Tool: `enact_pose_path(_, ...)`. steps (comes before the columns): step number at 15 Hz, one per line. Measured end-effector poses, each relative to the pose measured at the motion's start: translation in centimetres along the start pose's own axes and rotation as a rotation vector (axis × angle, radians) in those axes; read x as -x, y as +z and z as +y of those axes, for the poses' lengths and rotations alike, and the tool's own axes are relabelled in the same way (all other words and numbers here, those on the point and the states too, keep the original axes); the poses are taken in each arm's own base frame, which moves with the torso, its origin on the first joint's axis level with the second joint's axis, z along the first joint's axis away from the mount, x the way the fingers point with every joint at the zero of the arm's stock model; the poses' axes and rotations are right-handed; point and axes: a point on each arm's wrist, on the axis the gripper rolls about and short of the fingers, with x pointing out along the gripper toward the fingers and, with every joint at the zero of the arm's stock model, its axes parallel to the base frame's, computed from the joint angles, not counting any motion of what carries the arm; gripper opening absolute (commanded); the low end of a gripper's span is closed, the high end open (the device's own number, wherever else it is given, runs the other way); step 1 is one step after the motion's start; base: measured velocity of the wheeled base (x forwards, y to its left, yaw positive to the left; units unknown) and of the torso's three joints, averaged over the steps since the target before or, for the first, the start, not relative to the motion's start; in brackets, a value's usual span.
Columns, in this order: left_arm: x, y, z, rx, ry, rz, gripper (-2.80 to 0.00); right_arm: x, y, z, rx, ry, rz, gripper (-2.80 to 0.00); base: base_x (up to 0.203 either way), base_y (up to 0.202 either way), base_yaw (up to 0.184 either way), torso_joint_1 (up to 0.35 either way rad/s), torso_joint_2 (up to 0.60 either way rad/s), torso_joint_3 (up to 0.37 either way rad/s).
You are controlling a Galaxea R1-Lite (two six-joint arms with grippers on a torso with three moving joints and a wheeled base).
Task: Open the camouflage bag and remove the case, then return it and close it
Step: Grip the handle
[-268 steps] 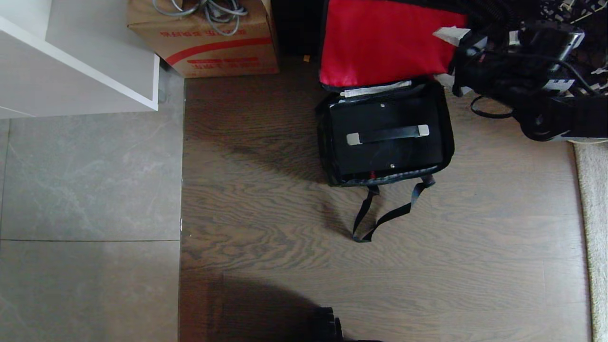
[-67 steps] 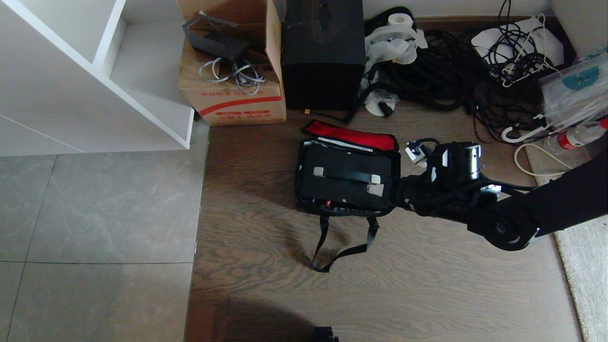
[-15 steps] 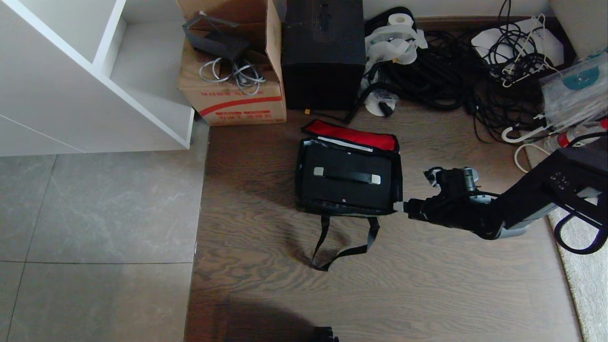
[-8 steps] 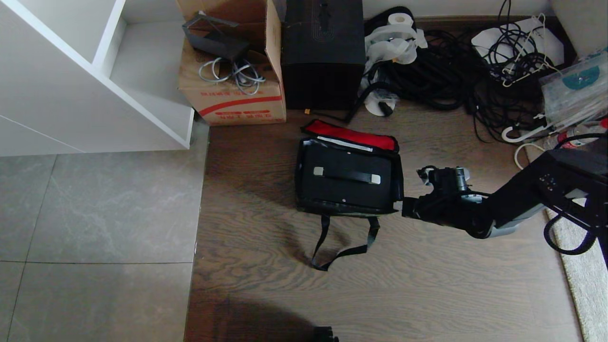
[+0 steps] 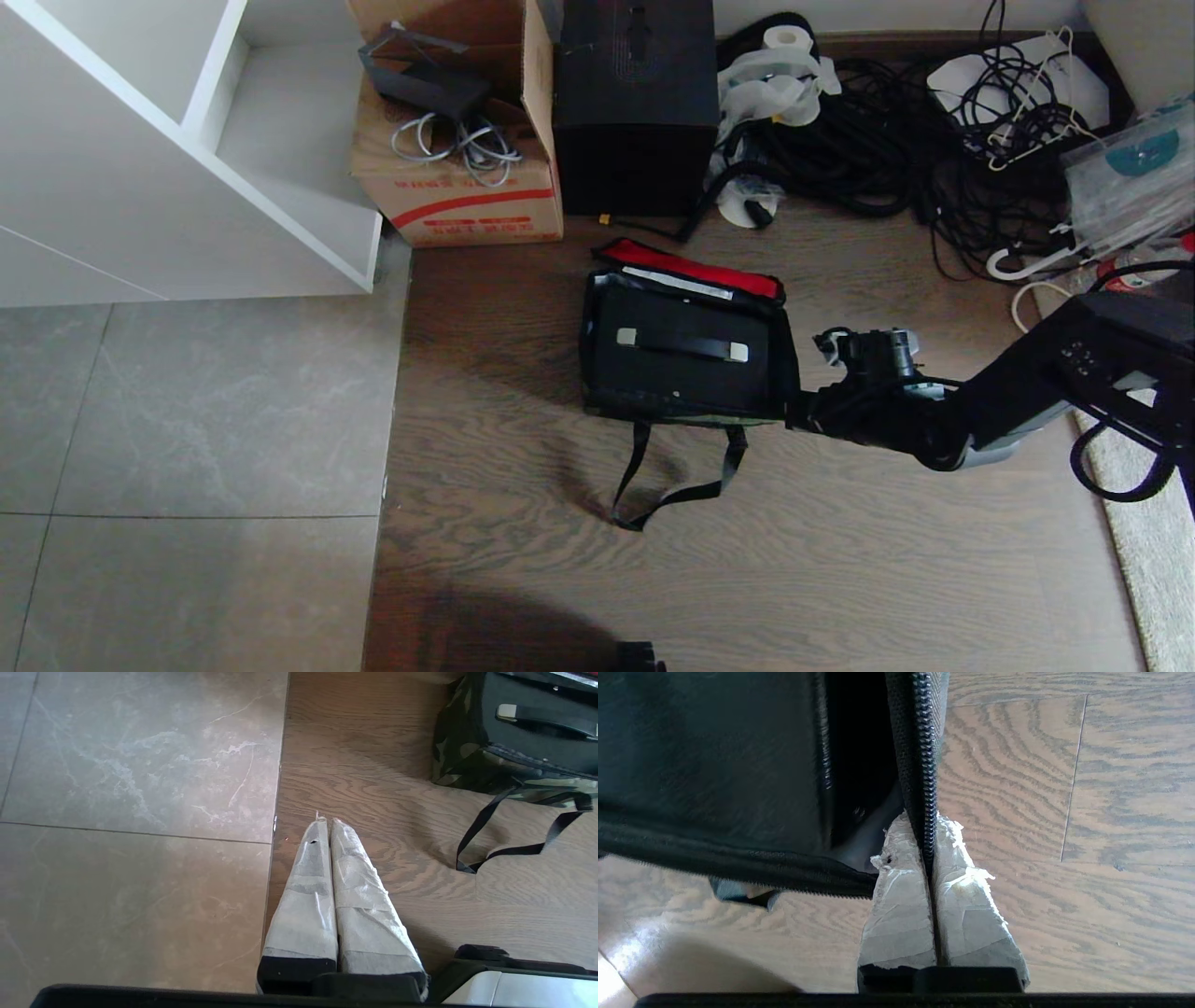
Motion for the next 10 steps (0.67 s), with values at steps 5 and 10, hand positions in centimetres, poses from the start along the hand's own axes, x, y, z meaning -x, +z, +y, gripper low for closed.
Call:
enact_pose_path(5,0.0,0.0,0.0,0.0,-0.001,0.0,-2.8,2.5,-2.2,-1.0,0.06,-0.024,0.088,-2.8,0.0,0.0,0.0,0.0,0.0,0.0)
enact_pose_path(10,0.0,0.0,0.0,0.0,0.0,0.0,-2.8,5.8,-4.4,-2.1,0.072,-0.056,0.217,-2.8,0.0,0.0,0.0,0.0,0.0,0.0)
